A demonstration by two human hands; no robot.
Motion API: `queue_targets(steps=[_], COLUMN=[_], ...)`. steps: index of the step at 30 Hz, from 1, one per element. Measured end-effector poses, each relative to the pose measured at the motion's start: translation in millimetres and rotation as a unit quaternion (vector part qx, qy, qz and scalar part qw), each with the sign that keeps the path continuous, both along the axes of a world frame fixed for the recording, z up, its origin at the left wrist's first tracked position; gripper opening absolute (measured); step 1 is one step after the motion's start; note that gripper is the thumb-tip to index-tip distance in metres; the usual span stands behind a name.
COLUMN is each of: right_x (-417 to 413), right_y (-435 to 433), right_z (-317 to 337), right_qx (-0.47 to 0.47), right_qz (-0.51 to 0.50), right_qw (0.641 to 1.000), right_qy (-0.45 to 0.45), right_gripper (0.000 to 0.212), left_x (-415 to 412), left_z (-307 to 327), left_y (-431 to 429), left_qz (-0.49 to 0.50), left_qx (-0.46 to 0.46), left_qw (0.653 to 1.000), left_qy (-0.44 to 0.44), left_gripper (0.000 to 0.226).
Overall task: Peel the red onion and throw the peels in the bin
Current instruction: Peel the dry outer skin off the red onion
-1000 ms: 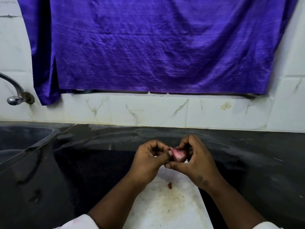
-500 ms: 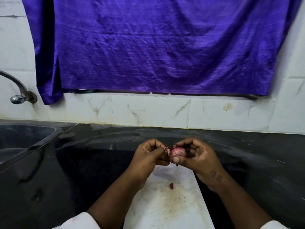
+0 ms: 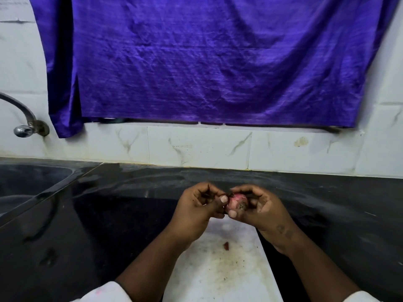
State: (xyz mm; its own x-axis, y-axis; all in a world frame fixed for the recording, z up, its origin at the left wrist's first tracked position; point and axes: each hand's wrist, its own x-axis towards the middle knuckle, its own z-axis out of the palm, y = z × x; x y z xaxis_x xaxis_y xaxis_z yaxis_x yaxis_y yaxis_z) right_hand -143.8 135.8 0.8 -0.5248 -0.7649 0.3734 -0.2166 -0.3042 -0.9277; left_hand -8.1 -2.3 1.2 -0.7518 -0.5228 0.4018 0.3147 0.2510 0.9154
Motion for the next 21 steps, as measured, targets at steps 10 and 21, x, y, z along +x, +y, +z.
queue_targets(steps=[10, 21], right_x=[-5.0, -5.1], right_y=[0.1, 0.1], right_z=[1.4, 0.5], right_qx=[-0.038, -0.024], right_qz=[0.040, 0.080], right_qw=[0.995, 0.991], right_qy=[-0.083, -0.109], right_gripper=[0.040, 0.035], left_x=[1.8, 6.4], left_z=[5.6, 8.9], left_y=[4.9, 7.1], left_qz=[-0.112, -0.160], left_qx=[0.094, 0.161], left_qw=[0.988, 0.973], left_qy=[-0.042, -0.047], left_gripper=[0.012, 0.020])
